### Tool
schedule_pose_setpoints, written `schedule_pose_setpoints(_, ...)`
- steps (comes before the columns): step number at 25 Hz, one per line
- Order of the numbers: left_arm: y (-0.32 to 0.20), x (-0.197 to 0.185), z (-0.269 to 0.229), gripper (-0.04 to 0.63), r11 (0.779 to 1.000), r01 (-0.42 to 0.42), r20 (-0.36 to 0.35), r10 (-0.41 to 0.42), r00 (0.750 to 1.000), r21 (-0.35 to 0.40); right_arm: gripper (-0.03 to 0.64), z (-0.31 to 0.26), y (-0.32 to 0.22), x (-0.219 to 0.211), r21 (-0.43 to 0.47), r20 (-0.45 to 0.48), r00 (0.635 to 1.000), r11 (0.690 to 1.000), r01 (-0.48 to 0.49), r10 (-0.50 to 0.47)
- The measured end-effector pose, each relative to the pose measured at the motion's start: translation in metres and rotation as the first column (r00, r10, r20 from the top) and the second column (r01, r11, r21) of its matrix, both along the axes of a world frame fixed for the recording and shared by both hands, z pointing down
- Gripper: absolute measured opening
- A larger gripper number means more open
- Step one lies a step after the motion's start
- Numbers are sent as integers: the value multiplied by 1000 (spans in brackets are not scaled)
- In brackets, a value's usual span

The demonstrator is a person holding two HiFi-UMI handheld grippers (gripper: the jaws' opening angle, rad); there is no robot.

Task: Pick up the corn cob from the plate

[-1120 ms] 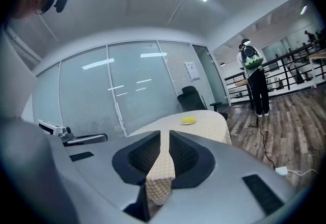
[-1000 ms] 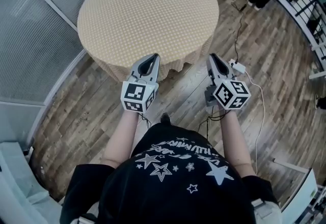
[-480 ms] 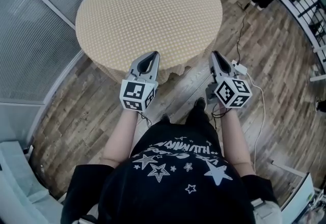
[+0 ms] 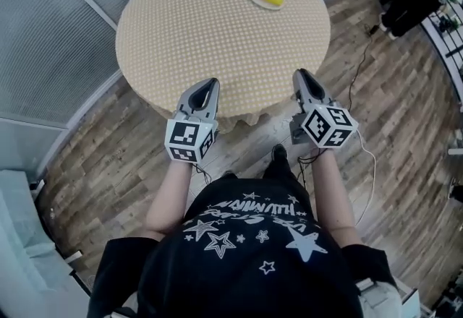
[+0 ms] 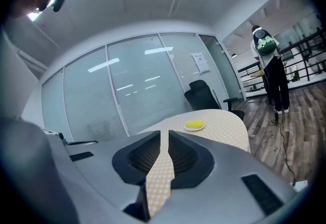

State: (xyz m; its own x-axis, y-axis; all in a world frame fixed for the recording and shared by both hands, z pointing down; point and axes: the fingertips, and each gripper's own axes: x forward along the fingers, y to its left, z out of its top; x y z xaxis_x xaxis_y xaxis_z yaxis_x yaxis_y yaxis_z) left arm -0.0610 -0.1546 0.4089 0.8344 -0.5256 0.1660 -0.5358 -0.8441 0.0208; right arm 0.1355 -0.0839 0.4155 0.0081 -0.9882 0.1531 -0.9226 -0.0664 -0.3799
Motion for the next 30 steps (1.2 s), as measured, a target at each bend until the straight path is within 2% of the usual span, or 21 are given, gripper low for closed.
schedule_pose_setpoints(13, -13, 93, 4, 9, 988, 154, 39, -153, 987, -23, 52, 30, -43, 101, -57, 80, 980, 980, 189, -184)
schedule_pose_setpoints(21, -12, 129, 8, 9, 962, 270, 70, -267, 961, -34, 52, 40, -63, 132, -82, 88, 949, 947, 310, -303)
schedule_pose_setpoints(26, -14, 139, 9, 9, 958, 284, 86, -281, 956, -34, 52, 51, -76, 138, -93, 105, 936, 934, 345, -335)
schedule_pose_setpoints(30, -33, 136, 12, 9, 960, 278, 76, -274, 959, -44, 52, 50, -94, 133, -88, 99, 938, 936, 342, -333)
